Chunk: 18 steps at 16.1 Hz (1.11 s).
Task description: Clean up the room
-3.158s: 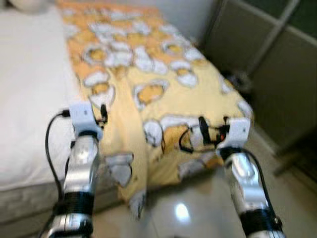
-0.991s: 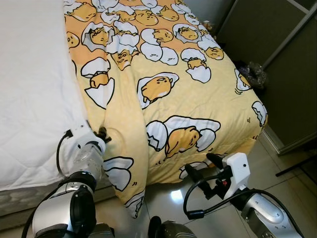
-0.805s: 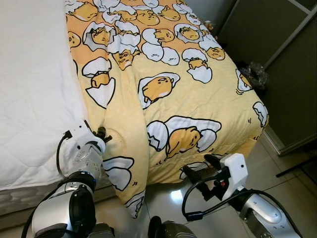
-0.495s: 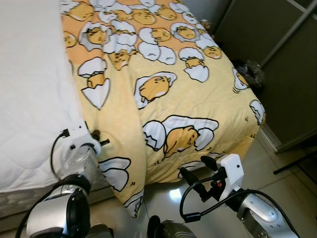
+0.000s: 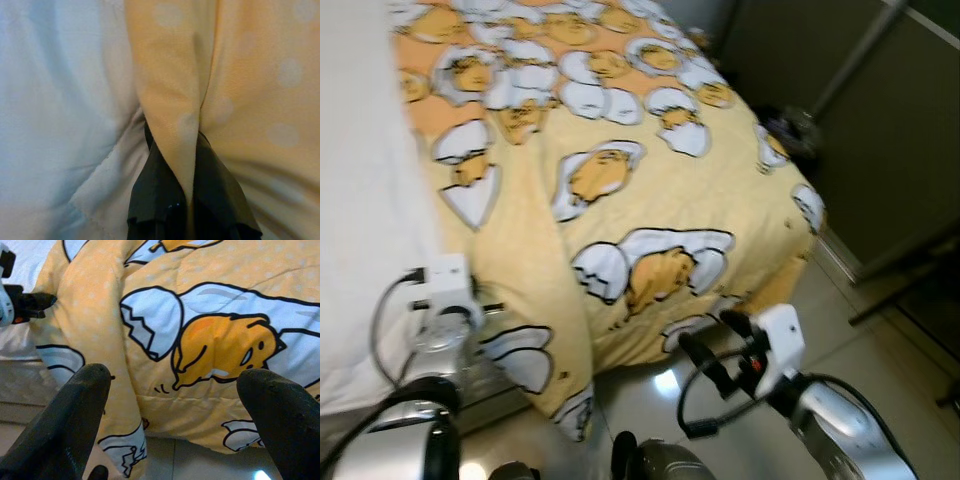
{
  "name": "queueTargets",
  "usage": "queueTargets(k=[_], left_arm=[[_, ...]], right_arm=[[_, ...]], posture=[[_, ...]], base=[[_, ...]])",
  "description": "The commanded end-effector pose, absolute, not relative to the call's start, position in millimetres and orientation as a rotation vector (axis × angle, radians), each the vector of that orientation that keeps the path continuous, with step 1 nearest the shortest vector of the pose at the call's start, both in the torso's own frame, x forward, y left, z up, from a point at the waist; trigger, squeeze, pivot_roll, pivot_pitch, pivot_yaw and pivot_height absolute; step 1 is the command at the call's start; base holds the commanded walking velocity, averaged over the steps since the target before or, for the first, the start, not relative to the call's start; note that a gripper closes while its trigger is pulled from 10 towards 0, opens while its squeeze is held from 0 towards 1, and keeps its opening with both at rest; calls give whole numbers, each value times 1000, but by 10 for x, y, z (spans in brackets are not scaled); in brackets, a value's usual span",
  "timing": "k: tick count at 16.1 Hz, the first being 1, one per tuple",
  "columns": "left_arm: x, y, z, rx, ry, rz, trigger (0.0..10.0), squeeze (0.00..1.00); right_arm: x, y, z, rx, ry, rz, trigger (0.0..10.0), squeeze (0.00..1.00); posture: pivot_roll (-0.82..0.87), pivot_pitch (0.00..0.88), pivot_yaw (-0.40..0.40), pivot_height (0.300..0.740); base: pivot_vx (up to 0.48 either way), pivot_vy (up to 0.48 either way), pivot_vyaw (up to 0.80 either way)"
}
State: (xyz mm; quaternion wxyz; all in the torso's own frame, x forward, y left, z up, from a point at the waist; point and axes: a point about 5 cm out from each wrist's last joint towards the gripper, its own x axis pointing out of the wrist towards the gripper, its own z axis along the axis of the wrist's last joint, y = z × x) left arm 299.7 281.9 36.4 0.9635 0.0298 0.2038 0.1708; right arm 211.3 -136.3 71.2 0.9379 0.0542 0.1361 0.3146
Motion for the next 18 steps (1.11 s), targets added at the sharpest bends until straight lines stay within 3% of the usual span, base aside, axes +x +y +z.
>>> queueTargets(k=[1, 4, 9, 14, 18], left_arm=[[2709, 3130, 218, 115, 521, 497, 0, 0], [2624, 3328, 281, 214, 518, 530, 0, 0], [2223, 3739, 249, 306, 609, 648, 0, 0], [2198, 3755, 310, 413, 525, 706, 0, 0], [1737, 4098, 287, 554, 661, 876, 0, 0]], right_arm=[[2111, -1404, 673, 92, 293, 627, 10000, 0], [2130, -1393, 666, 93, 290, 633, 10000, 0], [2101, -1383, 669, 91, 279, 647, 10000, 0], [2068, -1377, 653, 92, 284, 658, 10000, 0], [2056, -1399, 654, 86, 287, 659, 10000, 0]], posture=[[-13, 118, -183, 740], [-7, 109, -180, 740], [-8, 110, -170, 740], [-1, 127, -181, 740], [-7, 131, -177, 740]], base=[[0, 0, 0], [0, 0, 0], [0, 0, 0], [0, 0, 0], [0, 0, 0]])
